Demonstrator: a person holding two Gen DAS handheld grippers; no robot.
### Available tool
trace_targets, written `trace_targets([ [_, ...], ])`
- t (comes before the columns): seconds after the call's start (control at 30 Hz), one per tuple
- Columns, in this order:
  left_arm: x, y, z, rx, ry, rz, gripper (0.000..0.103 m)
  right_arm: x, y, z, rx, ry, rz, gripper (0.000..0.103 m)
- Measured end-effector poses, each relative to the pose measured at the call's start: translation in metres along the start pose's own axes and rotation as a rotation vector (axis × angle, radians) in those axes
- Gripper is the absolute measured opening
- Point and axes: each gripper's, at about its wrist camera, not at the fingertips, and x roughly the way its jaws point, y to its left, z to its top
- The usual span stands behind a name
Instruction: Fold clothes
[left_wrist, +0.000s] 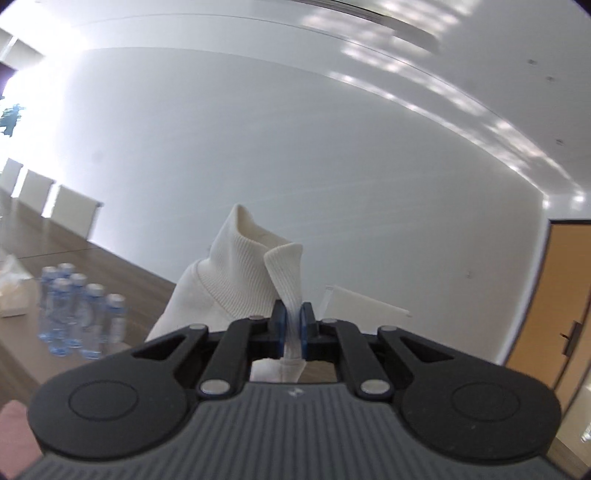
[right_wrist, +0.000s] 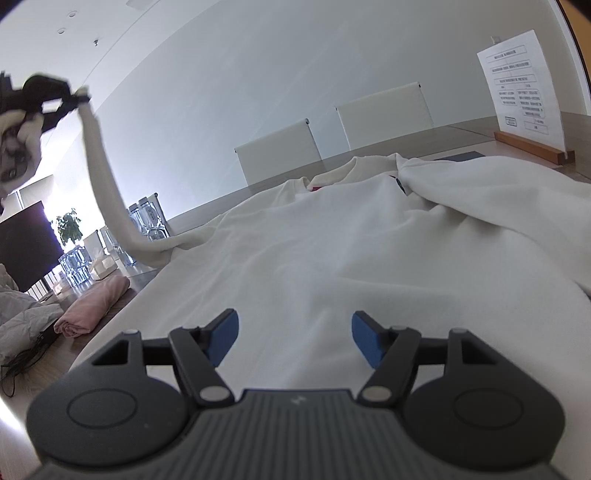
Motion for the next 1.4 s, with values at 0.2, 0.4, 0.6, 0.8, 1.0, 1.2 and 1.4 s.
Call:
trace_targets([
  [0.2, 0.008, -0.088, -0.046, 0.094, 0.2, -0.416, 0.05, -0.001, -0.004, 0.0, 0.02, -0.004, -0.001, 0.074],
  [0.4, -0.029, -0.013, -0.094, 0.097, 0.281, -0.254, 0.064, -0.021, -0.004, -0.001, -0.001, -0.043, -0.012, 0.074],
  [0.6, -0.087, 0.113, -0.18, 0.1, 0.45, 0.069, 0.067, -0.067, -0.022, -0.003, -0.034, -0.08, -0.123, 0.075],
  [0.8, -0.117, 0.152, -0.222, -0.01, 0.547, 0.069, 0.067, -0.098, -0.042, -0.021, -0.057, -0.022, -0.305, 0.074],
  [1.0, -0.122, 0.142, -0.246, 0.0, 0.574, 0.035, 0.063, -0.112, -0.031, -0.037, -0.106, -0.009, -0.431, 0.074],
  [1.2, -0.124, 0.146, -0.26, -0.093, 0.572, 0.094, 0.022, -0.11, -0.023, -0.046, -0.1, 0.041, -0.518, 0.074],
  [1.4, -0.127, 0.149, -0.267, -0.156, 0.561, 0.109, 0.009, -0.098, -0.015, -0.048, -0.116, 0.091, -0.547, 0.074],
])
